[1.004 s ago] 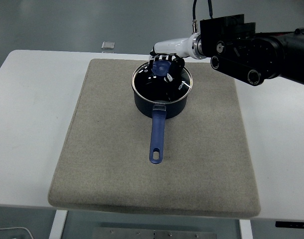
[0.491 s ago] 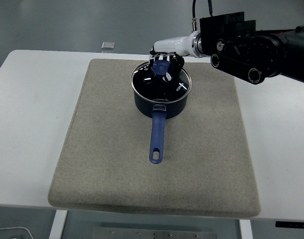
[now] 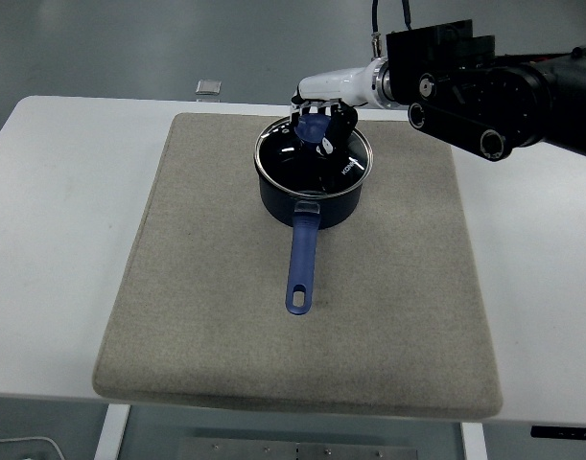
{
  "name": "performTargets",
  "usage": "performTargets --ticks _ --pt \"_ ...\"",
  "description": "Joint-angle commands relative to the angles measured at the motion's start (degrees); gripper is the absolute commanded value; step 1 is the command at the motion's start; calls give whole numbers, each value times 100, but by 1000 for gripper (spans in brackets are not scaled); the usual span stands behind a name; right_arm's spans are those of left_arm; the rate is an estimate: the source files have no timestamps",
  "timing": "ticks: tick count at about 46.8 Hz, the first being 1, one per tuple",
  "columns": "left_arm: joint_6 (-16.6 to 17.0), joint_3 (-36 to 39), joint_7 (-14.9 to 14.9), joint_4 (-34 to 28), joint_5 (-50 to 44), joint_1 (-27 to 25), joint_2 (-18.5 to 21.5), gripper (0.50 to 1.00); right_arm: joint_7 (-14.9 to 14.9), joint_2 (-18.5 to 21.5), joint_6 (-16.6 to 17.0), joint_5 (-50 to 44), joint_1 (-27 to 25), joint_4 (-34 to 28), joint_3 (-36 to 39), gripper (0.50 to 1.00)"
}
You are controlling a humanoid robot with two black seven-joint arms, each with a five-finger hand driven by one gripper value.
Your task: Lift the pot lid and place it to the right of the pot.
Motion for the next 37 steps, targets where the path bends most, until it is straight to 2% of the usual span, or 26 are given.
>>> performTargets --ticks 1,23,37 --pt "-3 -1 0 0 1 1 0 1000 0 -8 17 0 18 -3 -57 500" --pt "5 7 0 0 1 1 0 1000 0 -61 52 9 247 15 -189 500" --pt "5 7 0 0 1 1 0 1000 53 -439 175 18 370 24 -268 500"
